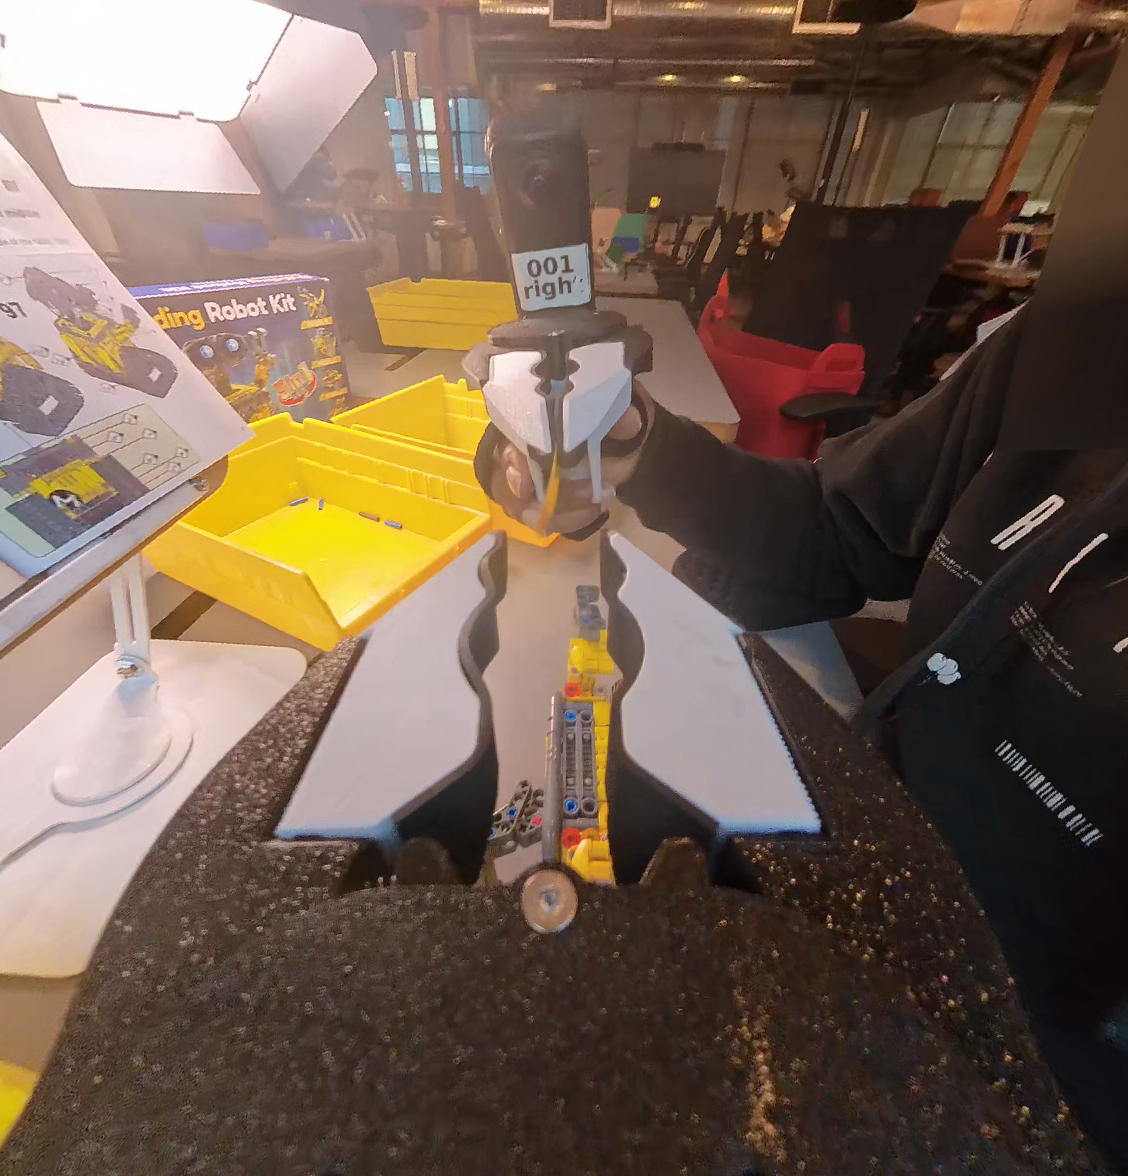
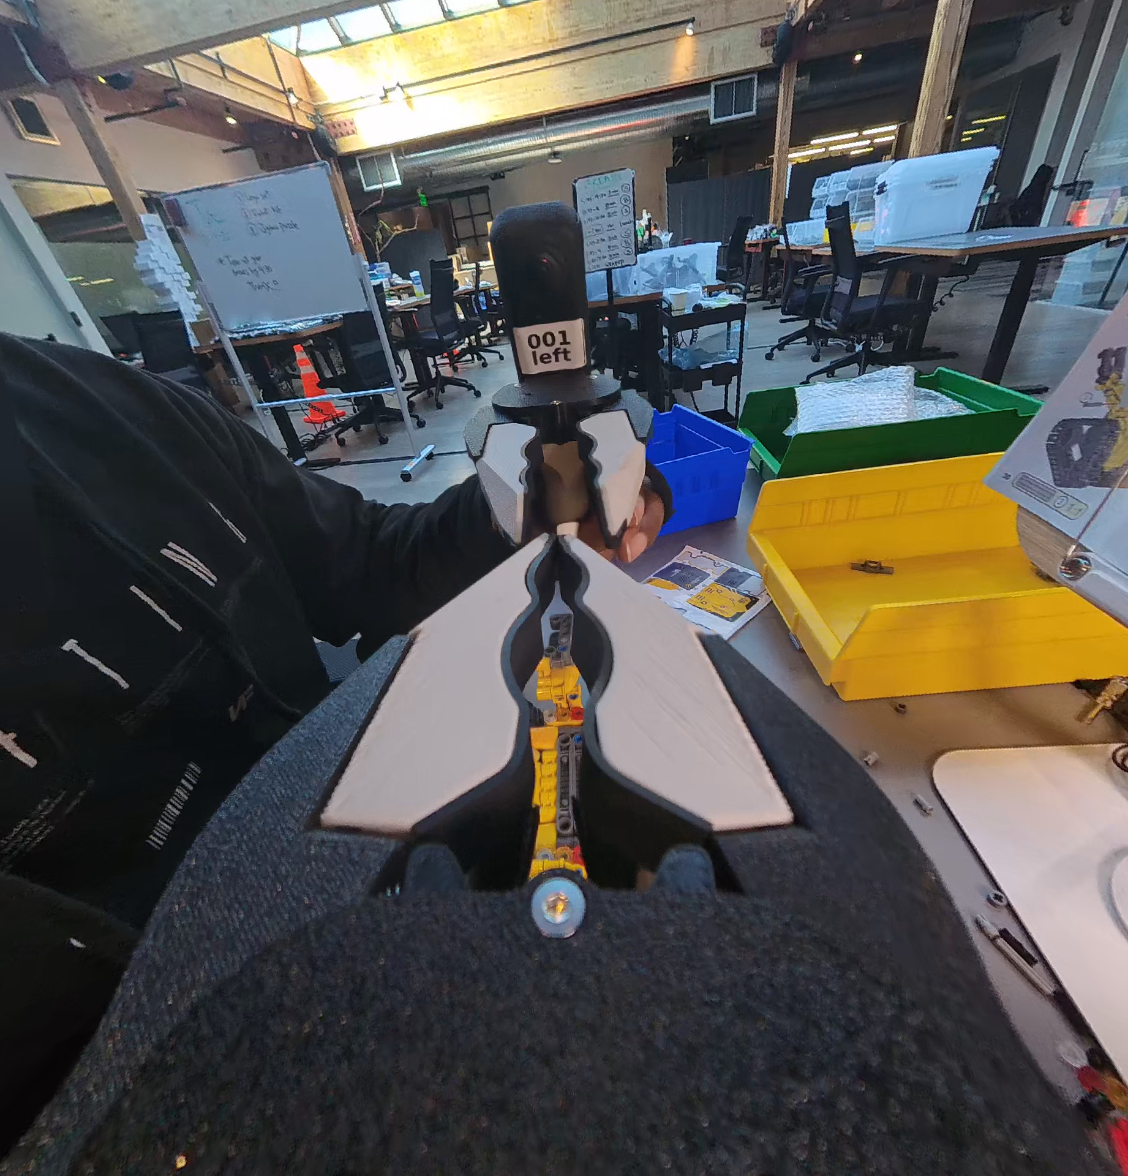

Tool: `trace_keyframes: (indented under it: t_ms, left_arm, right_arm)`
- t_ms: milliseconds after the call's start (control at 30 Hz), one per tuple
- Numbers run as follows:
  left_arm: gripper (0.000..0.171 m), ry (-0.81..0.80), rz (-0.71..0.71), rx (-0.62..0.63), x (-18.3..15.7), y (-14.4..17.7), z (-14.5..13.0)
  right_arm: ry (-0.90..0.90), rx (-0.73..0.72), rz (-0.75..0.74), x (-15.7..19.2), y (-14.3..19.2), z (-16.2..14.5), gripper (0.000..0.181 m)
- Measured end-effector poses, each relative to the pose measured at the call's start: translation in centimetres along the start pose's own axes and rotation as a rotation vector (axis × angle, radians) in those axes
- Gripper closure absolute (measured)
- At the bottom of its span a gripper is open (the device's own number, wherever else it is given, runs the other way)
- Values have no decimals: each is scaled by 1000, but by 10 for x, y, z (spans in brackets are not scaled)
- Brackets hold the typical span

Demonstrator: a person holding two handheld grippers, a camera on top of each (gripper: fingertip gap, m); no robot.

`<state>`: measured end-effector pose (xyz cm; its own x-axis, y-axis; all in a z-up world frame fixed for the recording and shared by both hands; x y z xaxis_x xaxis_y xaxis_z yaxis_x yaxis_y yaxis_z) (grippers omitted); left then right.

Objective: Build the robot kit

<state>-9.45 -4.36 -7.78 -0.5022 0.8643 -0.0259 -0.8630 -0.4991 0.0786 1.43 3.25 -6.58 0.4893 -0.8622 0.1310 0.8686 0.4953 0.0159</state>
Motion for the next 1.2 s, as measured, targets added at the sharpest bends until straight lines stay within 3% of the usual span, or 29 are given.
trace_keyframes:
  t_ms: [133, 333, 633, 733, 900, 1200]
  left_arm:
    - [136, -6, 29, 73, 0, 14, -4]
    - [130, 111, 30, 232, -3, 36, -55]
    - [125, 79, 21, 313, -16, 44, -104]
    - [134, 20, 32, 359, -16, 39, -114]
    - [150, -27, 23, 336, -19, 35, -118]
    - [152, -14, -2, 280, -19, 37, -122]
  right_arm:
    - [16, 22, -20, 0, 6, 3, 181]
    - [24, 107, -78, -7, 19, 1, 181]
    - [-117, 460, 3, 0, 14, -24, 181]
    - [-193, 554, 65, 6, 8, -33, 181]
    - [-321, 688, 175, 16, -6, -54, 181]
    - [-456, 897, 296, 17, -24, -84, 181]
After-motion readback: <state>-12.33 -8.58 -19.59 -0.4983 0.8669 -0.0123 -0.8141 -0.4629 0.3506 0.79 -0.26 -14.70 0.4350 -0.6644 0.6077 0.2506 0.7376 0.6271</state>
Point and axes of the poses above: each gripper's, where its closed fingertips meet, y back along the fingers, z out of its top, x = y × z across the jaws, the point moved 6 cm from there along y, back along the fingers, and after that the axes turned 3 degrees about -z, right-handed, at the moved point
